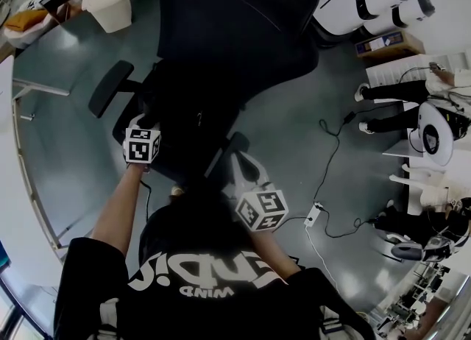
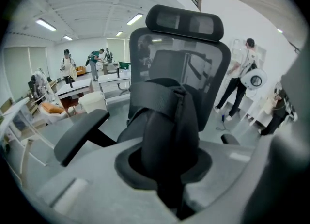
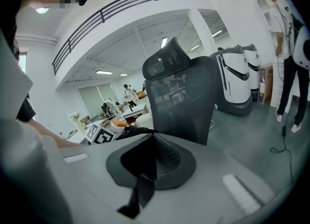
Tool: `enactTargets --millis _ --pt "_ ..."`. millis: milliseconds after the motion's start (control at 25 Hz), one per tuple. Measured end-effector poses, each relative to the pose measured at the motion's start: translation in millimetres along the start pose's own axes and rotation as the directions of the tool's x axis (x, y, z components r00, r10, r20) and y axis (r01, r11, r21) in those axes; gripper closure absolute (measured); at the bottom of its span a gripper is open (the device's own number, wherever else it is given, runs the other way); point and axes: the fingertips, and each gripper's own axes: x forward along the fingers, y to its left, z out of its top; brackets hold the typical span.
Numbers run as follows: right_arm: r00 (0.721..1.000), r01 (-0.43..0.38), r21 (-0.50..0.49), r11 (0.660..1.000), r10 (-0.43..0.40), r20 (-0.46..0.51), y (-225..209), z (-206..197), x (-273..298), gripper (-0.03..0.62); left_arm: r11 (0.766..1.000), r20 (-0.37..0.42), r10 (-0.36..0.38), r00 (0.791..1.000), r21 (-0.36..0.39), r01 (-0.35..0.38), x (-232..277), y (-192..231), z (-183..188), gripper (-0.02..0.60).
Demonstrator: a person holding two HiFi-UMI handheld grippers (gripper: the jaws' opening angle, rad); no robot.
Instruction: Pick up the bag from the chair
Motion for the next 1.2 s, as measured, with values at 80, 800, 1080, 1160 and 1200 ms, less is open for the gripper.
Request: enactTargets --millis 80,800,1080,1160,1200 --pt "1.0 0.0 -0.001 1.0 0.0 0.005 2 1 -2 0.592 0.999 0.014 -0.032 0.999 -0.007 0.033 -6 -6 6 0.515" --pt "0.998 0.02 -0.01 1.0 -0.019 0.068 17 1 -41 0.592 0.996 0.291 -0.073 0.954 -0.033 0.086 -111 -41 91 0.528" --pt "0.996 0.017 -0.016 1.0 -0.015 0.093 31 -5 -62 0.592 0.992 0.335 -0.099 0.937 -0.037 0.118 -169 -57 94 0.528" --pt "0.995 0.013 -0.02 1.0 -0.011 0.096 39 -10 -68 0.592 0.992 0.344 -0.108 0.933 -0.024 0.124 -191 -66 90 0.528" --pt "0.995 0.01 -0.023 1.0 -0.008 0.099 44 -12 -71 0.592 0.991 0.35 -0.115 0.93 -0.018 0.129 -202 -70 87 0.528"
